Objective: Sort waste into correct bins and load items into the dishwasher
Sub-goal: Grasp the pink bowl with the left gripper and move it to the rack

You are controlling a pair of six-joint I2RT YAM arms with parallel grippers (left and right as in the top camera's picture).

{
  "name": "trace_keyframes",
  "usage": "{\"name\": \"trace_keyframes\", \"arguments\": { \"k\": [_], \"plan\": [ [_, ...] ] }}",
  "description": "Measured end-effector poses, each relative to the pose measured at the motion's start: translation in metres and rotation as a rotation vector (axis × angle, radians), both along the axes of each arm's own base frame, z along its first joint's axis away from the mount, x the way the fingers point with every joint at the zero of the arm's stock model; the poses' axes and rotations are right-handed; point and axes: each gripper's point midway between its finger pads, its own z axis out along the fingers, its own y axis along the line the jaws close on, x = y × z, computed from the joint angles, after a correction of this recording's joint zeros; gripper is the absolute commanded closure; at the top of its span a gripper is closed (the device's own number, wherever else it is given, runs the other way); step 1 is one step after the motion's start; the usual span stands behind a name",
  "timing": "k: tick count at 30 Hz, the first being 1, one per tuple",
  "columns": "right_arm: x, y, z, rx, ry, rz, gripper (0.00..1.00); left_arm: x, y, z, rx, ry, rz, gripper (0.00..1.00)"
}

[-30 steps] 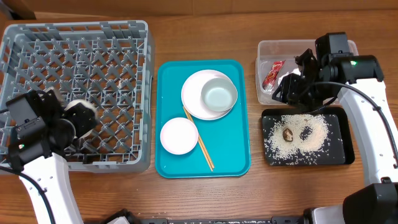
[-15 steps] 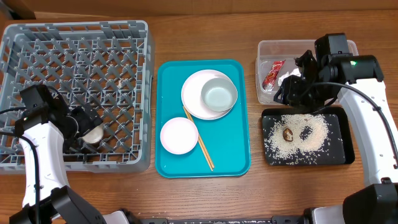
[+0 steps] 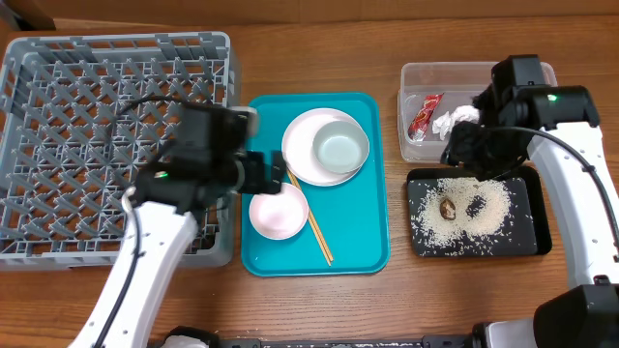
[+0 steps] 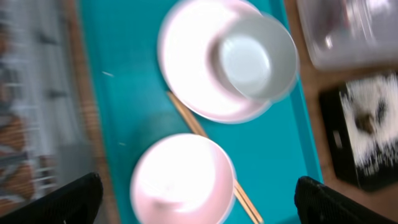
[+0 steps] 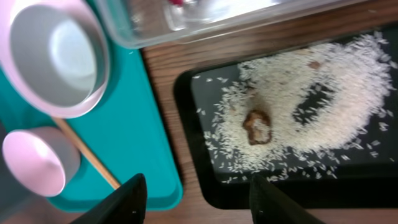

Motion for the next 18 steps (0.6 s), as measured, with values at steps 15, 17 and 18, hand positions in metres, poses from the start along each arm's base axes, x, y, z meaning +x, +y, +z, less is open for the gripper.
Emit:
{"name": "trace_keyframes", "arguments": {
  "k": [15, 17, 18],
  "plan": [
    [-0.003, -0.037, -0.002, -0.039, 0.025, -0.121, 0.39, -0.048, -0.07, -0.144, 0.258, 0.423, -0.252, 0.96],
    [-0.004, -0.037, -0.002, -0.04, 0.029, -0.121, 0.39, -0.046, -0.06, -0.138, 0.31, 0.417, -0.223, 0.96],
    [-0.004, -0.037, -0.002, -0.039, 0.03, -0.12, 0.39, -0.043, -0.052, -0.129, 0.345, 0.402, -0.2, 0.96]
  ]
}}
